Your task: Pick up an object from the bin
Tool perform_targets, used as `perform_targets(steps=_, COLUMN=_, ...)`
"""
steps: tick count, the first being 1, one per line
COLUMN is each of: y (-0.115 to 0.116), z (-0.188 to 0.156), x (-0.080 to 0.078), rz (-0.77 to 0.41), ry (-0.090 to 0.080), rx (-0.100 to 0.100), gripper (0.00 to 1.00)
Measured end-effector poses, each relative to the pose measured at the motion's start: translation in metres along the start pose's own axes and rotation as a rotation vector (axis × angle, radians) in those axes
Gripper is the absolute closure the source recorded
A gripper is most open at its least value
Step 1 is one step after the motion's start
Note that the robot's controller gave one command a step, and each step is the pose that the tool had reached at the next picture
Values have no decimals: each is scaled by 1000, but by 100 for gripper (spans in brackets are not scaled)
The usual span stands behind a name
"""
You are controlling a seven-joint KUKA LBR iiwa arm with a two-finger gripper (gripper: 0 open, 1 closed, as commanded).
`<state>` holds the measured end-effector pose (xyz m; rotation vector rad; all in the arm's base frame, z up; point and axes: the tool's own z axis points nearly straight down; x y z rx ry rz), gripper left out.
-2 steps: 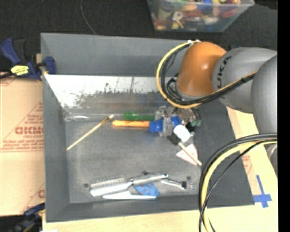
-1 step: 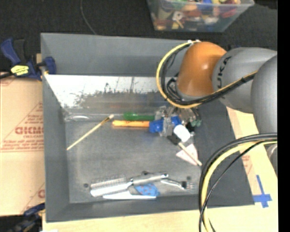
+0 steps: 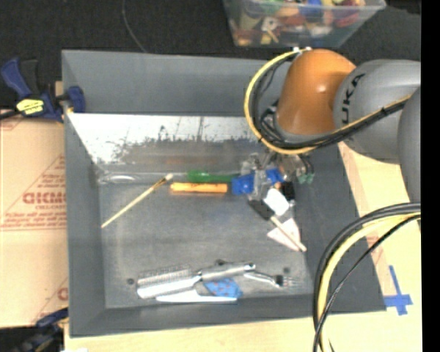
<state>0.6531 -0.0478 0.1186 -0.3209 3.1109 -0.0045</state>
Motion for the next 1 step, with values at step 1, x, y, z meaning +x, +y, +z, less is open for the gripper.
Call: perform_targets(steps=1, y=-1, z=-33, x=-2, rz=0, ry=-6, rx=2, gripper=100)
